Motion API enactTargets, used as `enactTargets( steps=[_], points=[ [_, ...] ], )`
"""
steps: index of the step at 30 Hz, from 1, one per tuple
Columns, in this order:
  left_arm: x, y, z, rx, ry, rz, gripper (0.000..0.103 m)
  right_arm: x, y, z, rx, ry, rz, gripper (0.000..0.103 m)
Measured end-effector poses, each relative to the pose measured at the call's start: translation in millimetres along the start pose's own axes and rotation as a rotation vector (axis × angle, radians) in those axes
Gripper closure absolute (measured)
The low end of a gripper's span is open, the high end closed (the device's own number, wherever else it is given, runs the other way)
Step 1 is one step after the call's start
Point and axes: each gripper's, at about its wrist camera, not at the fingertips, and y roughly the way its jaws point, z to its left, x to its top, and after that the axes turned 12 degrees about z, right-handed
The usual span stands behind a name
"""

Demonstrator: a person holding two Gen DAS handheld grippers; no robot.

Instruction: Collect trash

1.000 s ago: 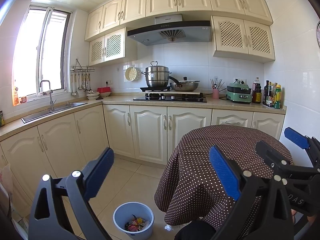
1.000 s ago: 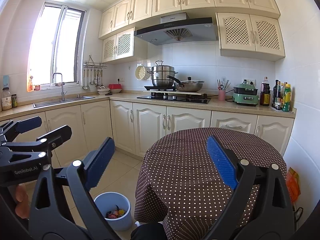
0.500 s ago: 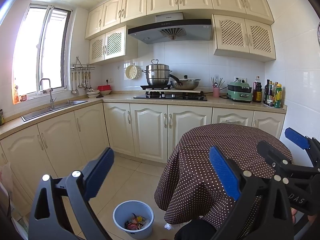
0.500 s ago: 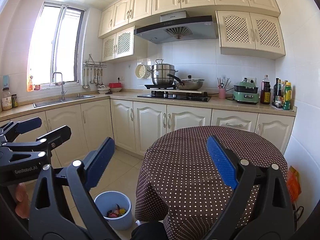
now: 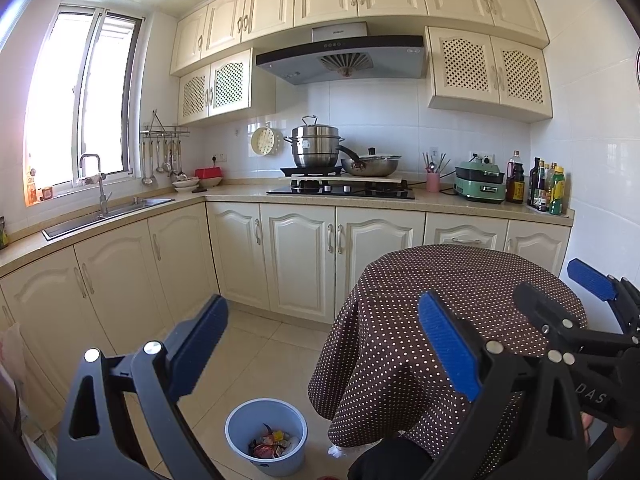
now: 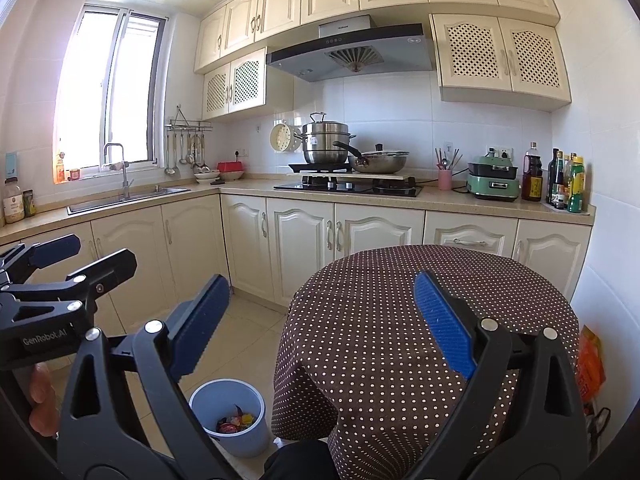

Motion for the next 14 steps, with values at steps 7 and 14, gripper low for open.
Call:
enactTargets(
  steps=[7, 14],
  points=[
    [2.3, 11.7, 2.3, 0.005, -0.002, 0.023, 0.009, -0.8, 9.4, -3.6, -0.008, 0.004, 0.015, 0.011],
    [-3.5, 41.6, 7.1, 0.041, -0.009, 0.094, 0.009, -1.8, 40.5, -24.7, -0.068, 0.03, 0.062, 0.011]
  ],
)
